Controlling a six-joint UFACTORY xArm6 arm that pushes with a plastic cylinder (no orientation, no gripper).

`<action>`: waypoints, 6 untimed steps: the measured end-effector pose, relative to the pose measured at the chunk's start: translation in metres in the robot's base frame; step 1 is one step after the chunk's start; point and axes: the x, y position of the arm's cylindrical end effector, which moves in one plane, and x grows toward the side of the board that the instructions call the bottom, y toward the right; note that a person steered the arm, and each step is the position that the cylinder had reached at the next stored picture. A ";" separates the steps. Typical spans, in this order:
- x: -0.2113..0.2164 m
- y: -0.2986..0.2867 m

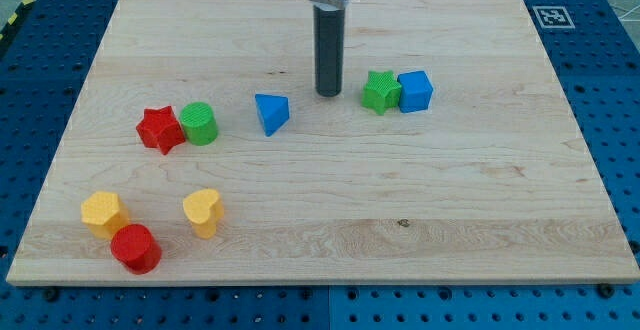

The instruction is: Slide the green star along with the blue cube towards the center right

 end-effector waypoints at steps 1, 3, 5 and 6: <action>-0.001 0.022; -0.001 0.061; 0.000 0.095; 0.002 0.095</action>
